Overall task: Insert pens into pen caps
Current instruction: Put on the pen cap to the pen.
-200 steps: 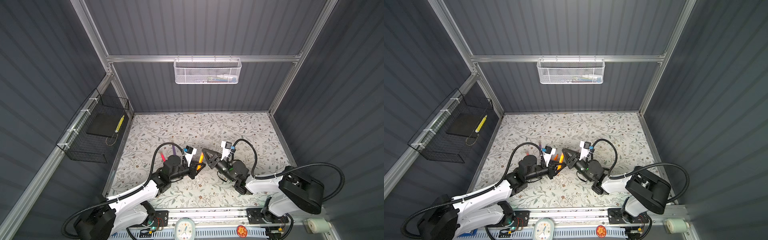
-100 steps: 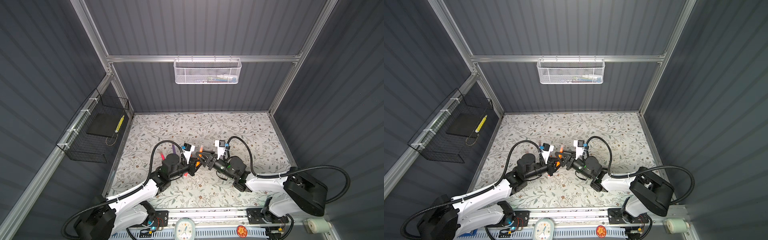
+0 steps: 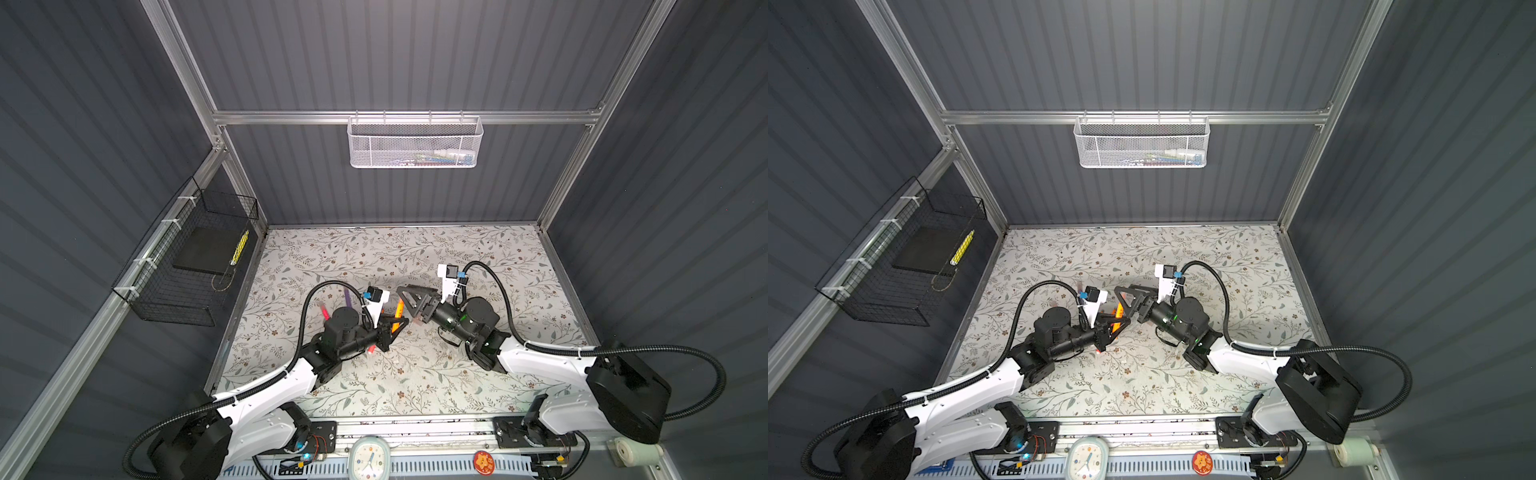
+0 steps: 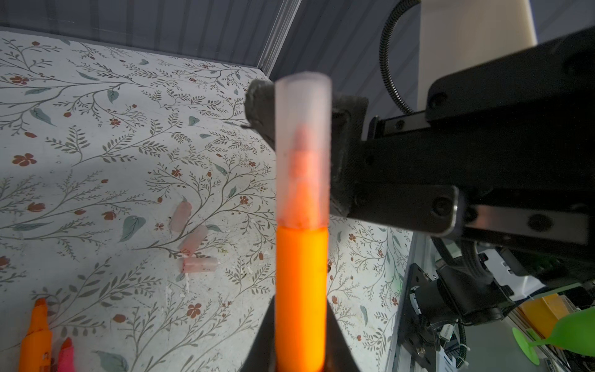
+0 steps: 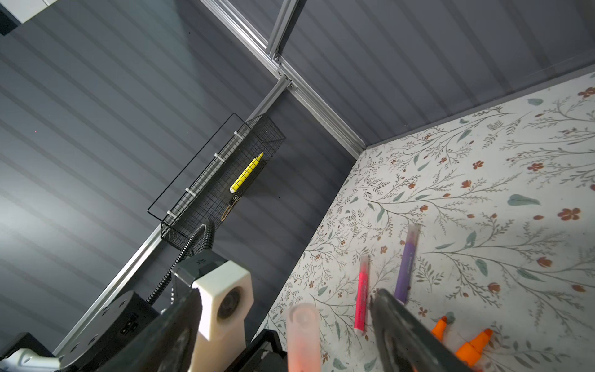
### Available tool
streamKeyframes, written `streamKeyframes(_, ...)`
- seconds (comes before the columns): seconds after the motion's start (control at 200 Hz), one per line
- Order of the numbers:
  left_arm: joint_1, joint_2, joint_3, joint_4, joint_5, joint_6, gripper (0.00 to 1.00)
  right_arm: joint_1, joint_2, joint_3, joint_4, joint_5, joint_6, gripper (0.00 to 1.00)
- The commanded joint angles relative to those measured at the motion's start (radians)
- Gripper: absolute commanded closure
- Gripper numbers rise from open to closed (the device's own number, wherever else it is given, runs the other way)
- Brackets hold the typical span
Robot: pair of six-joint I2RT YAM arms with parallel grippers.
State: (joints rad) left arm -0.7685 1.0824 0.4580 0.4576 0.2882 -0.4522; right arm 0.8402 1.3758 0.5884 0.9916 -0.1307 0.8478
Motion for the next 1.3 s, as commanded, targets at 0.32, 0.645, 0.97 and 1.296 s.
streamKeyframes(0.32, 0.005, 0.02, 0.014, 0.016, 0.003, 0.029, 1.0, 0.0, 0.032, 0.084, -0.102, -0.053, -0.015, 0.73)
streamKeyframes(0.645, 0.005, 0.019, 0.02, 0.012, 0.0, 0.028, 1.0, 0.014, 0.043, 0.07, -0.11, -0.045, -0.018, 1.0)
streamKeyframes(0.97, 0.005, -0.002, 0.023, -0.003, -0.041, 0.022, 1.0, 0.044, 0.04, 0.054, -0.119, -0.016, -0.038, 1.0)
streamKeyframes(1.296, 0.048, -0.048, 0.179, -0.178, -0.17, 0.089, 1.0, 0.129, 0.047, -0.017, -0.193, 0.058, -0.133, 1.0)
